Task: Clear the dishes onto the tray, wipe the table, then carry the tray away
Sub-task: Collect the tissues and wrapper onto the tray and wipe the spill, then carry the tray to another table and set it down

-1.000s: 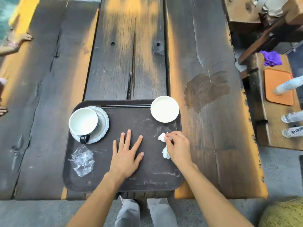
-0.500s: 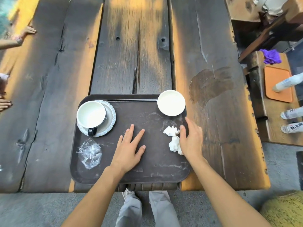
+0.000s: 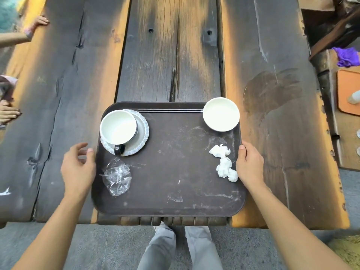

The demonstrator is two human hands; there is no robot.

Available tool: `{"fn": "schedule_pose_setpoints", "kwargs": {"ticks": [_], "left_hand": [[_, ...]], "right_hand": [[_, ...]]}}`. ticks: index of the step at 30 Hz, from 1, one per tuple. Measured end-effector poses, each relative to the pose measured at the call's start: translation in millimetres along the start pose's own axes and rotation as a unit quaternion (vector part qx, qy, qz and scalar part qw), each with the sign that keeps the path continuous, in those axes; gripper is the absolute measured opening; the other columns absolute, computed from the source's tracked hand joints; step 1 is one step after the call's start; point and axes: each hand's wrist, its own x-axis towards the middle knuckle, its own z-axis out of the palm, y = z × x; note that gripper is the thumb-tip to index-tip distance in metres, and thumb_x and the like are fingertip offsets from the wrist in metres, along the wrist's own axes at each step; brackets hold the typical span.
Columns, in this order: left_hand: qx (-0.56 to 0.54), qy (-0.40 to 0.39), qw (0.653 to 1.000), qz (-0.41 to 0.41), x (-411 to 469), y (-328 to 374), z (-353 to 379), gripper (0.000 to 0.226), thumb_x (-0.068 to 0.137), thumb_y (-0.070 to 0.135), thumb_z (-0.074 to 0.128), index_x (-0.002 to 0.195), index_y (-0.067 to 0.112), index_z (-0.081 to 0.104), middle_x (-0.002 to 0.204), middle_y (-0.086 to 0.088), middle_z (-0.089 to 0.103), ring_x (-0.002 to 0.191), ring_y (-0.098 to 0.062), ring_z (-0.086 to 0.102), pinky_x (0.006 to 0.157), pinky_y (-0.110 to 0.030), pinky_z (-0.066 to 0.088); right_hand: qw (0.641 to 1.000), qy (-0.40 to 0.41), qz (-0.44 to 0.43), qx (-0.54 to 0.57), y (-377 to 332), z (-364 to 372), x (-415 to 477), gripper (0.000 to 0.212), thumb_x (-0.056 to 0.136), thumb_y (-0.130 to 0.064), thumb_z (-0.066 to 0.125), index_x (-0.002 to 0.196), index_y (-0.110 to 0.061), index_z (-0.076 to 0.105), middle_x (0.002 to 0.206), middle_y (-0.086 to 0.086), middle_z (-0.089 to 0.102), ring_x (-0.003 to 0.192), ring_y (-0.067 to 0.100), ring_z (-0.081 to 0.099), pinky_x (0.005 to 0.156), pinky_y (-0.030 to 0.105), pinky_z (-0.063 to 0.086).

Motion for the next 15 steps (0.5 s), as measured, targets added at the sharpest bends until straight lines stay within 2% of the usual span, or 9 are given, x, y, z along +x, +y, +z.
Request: {"fn": "schedule_pose_setpoints", "kwargs": {"ticks": [2,4,6,9,13,15], "left_hand": [[0.018,-0.068,0.997,-0.036,11,-16,7,0.028,0.101,0.034,0.058,0.122,0.018,0.067,0.103,-0.003,0.068,0.094,-0.026,0.064,0.090,-0.040,0.048],[0.022,-0.090,0.995,-0.024,17,-26,13,0.023,0.102,0.039,0.056,0.112,0.022,0.068,0.093,0.001,0.069,0.094,-0.027,0.065,0.087,-0.040,0.049],[0.030,-0.081,0.996,0.013,19,-34,18,0.020,0.101,0.043,0.052,0.102,0.026,0.064,0.084,0.006,0.068,0.085,-0.025,0.063,0.079,-0.037,0.044],[0.062,-0.055,0.994,0.070,18,-39,23,0.022,0.103,0.045,0.043,0.097,0.029,0.057,0.071,0.012,0.064,0.069,-0.020,0.058,0.069,-0.036,0.040],[0.090,-0.014,0.992,0.092,18,-40,30,0.034,0.102,0.051,0.036,0.096,0.026,0.058,0.065,0.012,0.057,0.067,-0.027,0.052,0.065,-0.040,0.042],[0.088,-0.006,0.992,0.095,18,-40,31,0.038,0.103,0.051,0.037,0.086,0.023,0.055,0.060,0.008,0.055,0.061,-0.028,0.050,0.061,-0.039,0.040]], "right_hand": [[1.000,0.023,-0.009,-0.013,3,5,1,0.029,0.104,-0.015,0.040,0.121,-0.005,0.061,0.107,0.011,0.067,0.102,0.030,0.059,0.083,0.030,0.037],[0.999,0.038,-0.014,-0.021,8,8,2,0.028,0.103,-0.015,0.042,0.121,-0.005,0.061,0.108,0.010,0.068,0.099,0.028,0.060,0.082,0.029,0.036],[0.998,0.059,-0.019,-0.014,11,12,4,0.025,0.102,-0.017,0.043,0.114,-0.007,0.063,0.098,0.004,0.067,0.090,0.023,0.058,0.078,0.028,0.035],[0.996,0.086,-0.013,-0.006,15,15,5,0.024,0.101,-0.023,0.045,0.108,-0.011,0.065,0.087,-0.005,0.062,0.081,0.019,0.056,0.076,0.027,0.034],[0.994,0.107,-0.011,0.005,18,20,6,0.023,0.100,-0.028,0.051,0.106,-0.014,0.068,0.082,-0.006,0.064,0.076,0.015,0.058,0.076,0.027,0.037],[0.993,0.116,-0.015,0.009,19,20,6,0.020,0.099,-0.029,0.053,0.100,-0.017,0.069,0.076,-0.012,0.062,0.070,0.012,0.057,0.073,0.026,0.037]]}}
